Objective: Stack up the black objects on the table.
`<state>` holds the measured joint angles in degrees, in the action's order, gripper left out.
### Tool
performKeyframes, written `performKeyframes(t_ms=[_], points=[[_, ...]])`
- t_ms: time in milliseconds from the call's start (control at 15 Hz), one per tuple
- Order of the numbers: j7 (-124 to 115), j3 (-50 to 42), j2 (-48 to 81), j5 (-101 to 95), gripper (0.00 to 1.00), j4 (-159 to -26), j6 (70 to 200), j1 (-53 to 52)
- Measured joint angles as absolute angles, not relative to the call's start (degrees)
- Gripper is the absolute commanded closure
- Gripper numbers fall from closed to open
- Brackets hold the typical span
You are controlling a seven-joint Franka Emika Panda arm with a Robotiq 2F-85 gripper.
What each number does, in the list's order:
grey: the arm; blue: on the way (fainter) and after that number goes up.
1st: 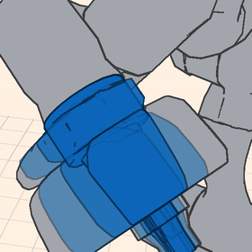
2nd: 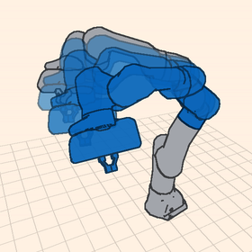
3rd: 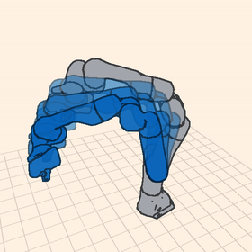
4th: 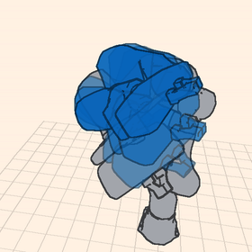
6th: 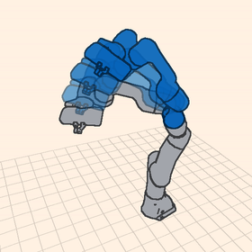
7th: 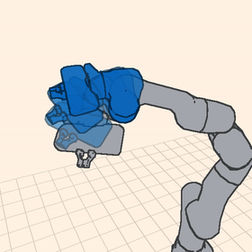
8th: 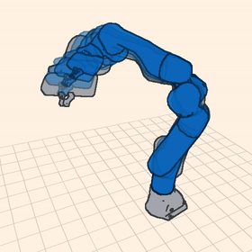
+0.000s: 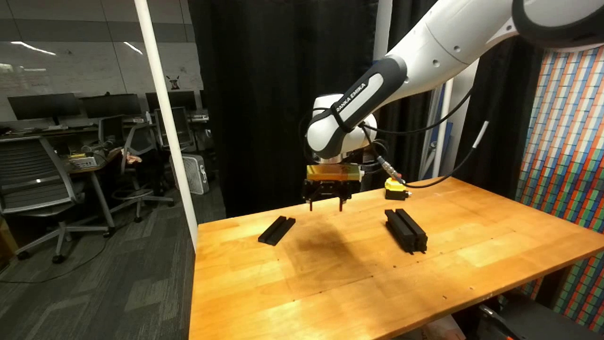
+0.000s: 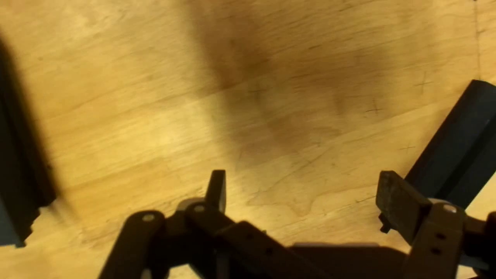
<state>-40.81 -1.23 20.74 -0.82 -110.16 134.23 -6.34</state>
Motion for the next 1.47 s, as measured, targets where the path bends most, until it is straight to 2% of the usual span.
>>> performKeyframes(t_ms=[533, 1467], points=[[-52.8, -0.4, 31.8, 7.8, 0.00, -97.4, 134.0, -9.3], [-55.2, 0.7, 44.1, 10.6, 0.00, -81.9, 133.7, -9.6]])
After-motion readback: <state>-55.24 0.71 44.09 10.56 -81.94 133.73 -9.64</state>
